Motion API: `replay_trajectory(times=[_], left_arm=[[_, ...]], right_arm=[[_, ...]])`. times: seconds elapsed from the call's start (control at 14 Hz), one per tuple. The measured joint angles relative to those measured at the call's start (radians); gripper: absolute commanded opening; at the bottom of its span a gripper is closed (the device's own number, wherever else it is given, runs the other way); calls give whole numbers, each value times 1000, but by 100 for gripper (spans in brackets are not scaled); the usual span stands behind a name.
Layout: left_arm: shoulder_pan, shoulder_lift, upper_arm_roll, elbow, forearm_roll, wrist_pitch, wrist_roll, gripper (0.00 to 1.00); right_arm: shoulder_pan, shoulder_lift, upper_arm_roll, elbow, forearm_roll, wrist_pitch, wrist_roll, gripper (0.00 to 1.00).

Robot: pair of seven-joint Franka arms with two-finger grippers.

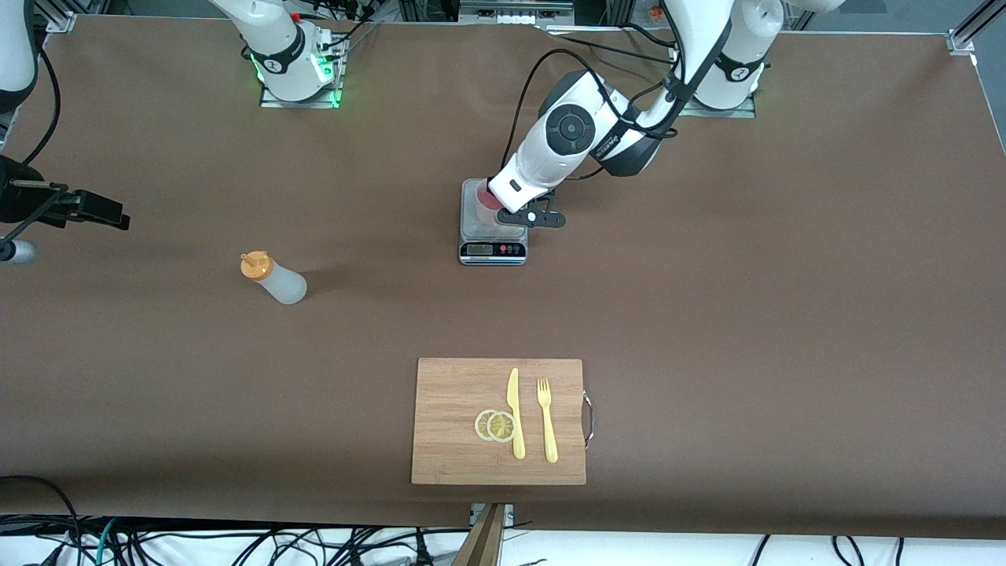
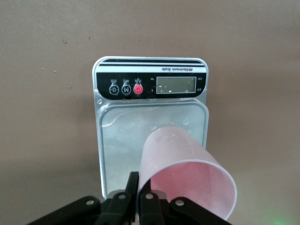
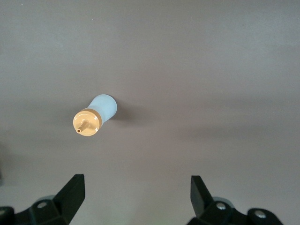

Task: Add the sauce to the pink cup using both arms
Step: 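Carry the pink cup with the left gripper onto the scale, then open the left gripper and lift it away from the cup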

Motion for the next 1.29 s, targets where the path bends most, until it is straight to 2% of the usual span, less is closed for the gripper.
replay_trajectory(times=[0.21, 0.29, 0.36, 0.43, 0.5, 0.93, 1.15, 1.29], left_arm=[[-6, 18, -1, 0, 0, 0, 0, 3], [-6, 22, 0, 0, 0, 0, 0, 17], [-6, 25, 2, 1, 0, 0, 0, 35], [-6, 26, 6, 2, 0, 0, 0, 88], [-6, 26, 10, 3, 0, 0, 0, 100], [-6, 14, 18, 24, 0, -5, 1, 100], [13, -44, 35, 32, 0, -75, 1, 100], [61, -104, 43, 32, 0, -148, 1, 100]], right_arm=[[-1, 2, 0, 0, 0, 0, 0, 100], [-1, 2, 0, 0, 0, 0, 0, 100], [-1, 2, 0, 0, 0, 0, 0, 100], [-1, 2, 0, 0, 0, 0, 0, 100], [-1, 2, 0, 0, 0, 0, 0, 100], [-12, 2, -4, 0, -3, -1, -1, 100], [-38, 13, -5, 0, -5, -1, -76, 100], [-69, 26, -6, -1, -5, -1, -184, 100]])
